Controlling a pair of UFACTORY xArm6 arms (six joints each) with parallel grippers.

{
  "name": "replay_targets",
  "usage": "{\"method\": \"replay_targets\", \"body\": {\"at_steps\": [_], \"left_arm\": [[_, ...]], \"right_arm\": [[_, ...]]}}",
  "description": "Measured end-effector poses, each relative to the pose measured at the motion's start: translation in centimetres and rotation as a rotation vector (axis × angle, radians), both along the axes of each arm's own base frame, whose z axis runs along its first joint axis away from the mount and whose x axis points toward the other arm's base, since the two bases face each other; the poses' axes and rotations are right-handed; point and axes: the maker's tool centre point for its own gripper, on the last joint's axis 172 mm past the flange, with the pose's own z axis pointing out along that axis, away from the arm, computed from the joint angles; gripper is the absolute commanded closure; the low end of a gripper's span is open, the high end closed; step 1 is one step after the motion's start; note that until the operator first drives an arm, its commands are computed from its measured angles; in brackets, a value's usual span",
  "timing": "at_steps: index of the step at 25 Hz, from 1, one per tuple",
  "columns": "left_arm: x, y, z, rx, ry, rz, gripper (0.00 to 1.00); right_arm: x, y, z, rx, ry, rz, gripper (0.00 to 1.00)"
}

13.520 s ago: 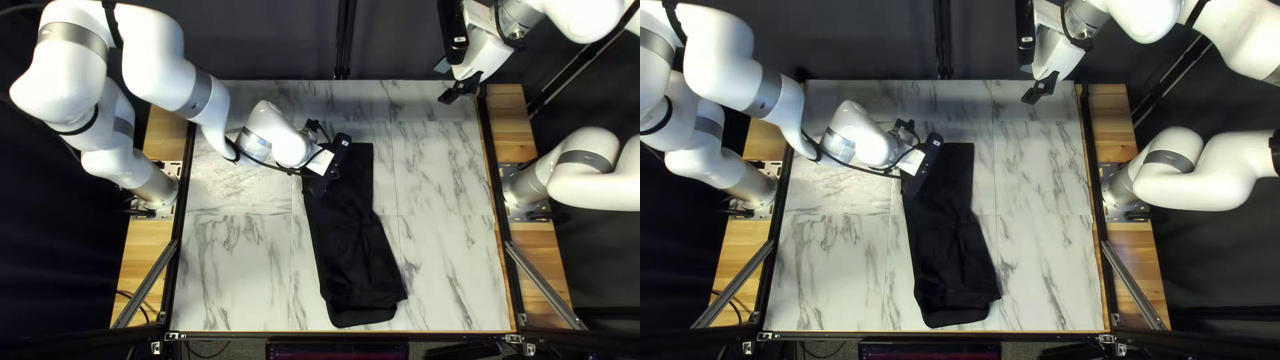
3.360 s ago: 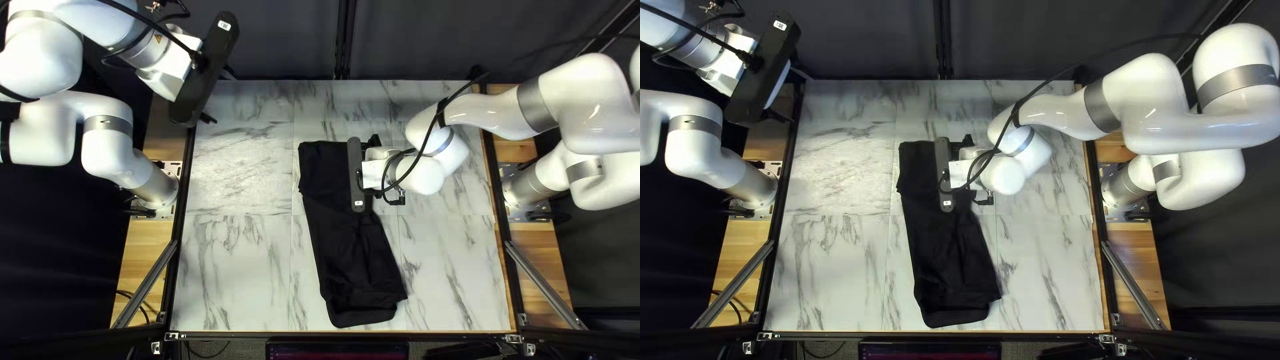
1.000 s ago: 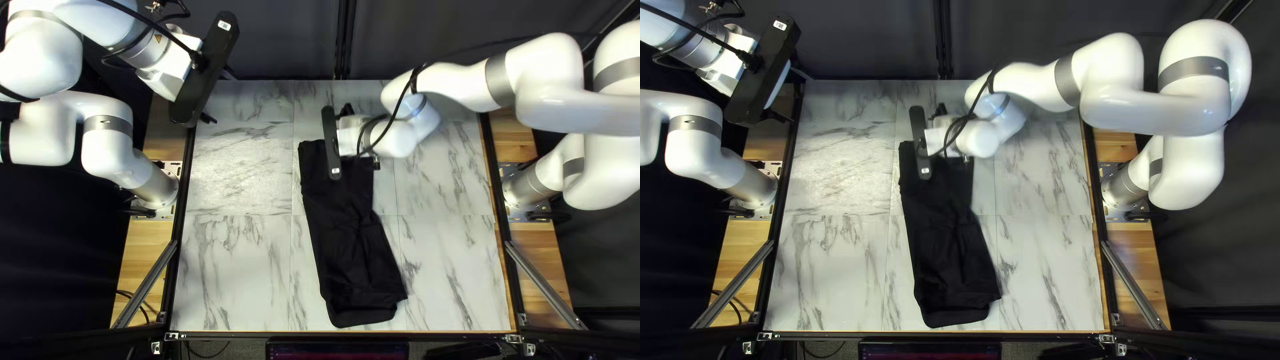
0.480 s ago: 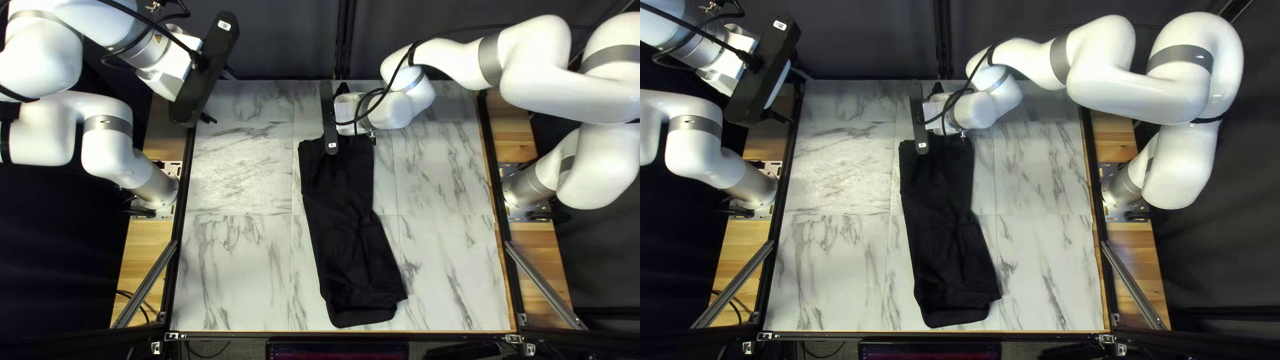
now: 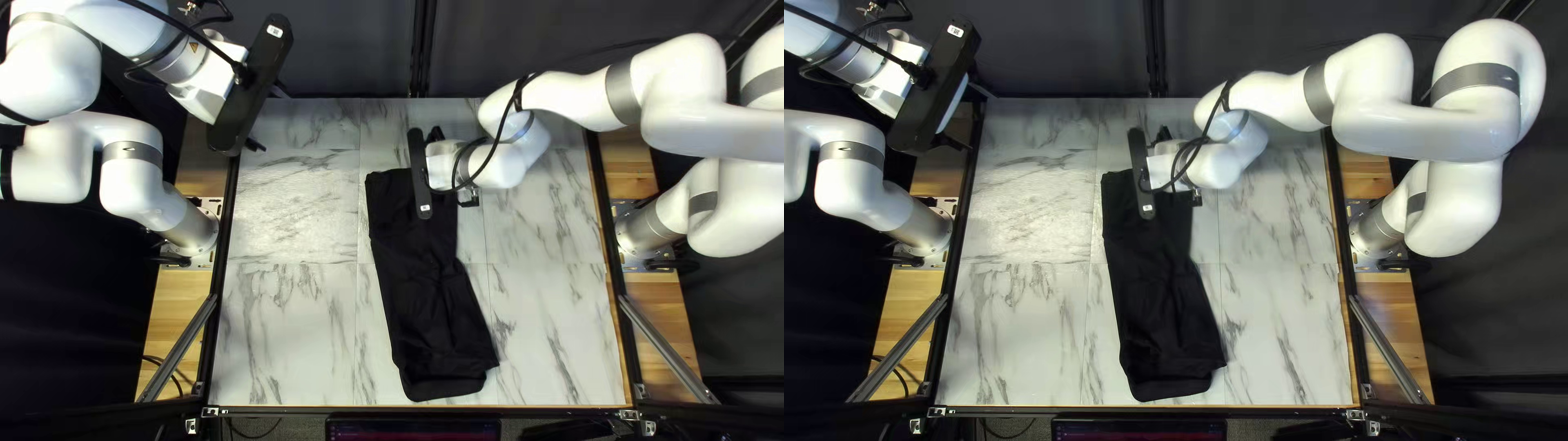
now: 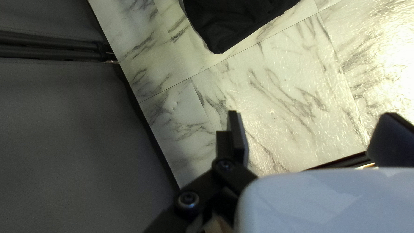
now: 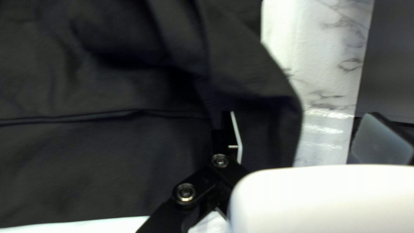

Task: Fold t-shirt

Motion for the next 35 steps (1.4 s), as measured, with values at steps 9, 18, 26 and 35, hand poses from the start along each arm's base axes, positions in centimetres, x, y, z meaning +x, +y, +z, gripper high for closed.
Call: {"method": "replay_targets", "body": {"at_steps": [9,18,26,35], "left_arm": [[0.0,0.0,0.0,0.0,0.0,0.0,0.0],[0.0,0.0,0.0,0.0,0.0,0.0,0.0],[0.0,0.0,0.0,0.0,0.0,0.0,0.0],[0.0,0.0,0.0,0.0,0.0,0.0,0.0]], "right_arm": [[-1.3,-1.8,-0.2,-0.007,0.033,-0.022,0.0],[-1.8,-1.6,0.6,-0.009,0.033,-0.027,0.0],[-4.0,-2.5,2.9,-0.027,0.025,0.006,0.0],[-5.9,-3.4,3.5,-0.02,0.081,0.011,0.0]]}}
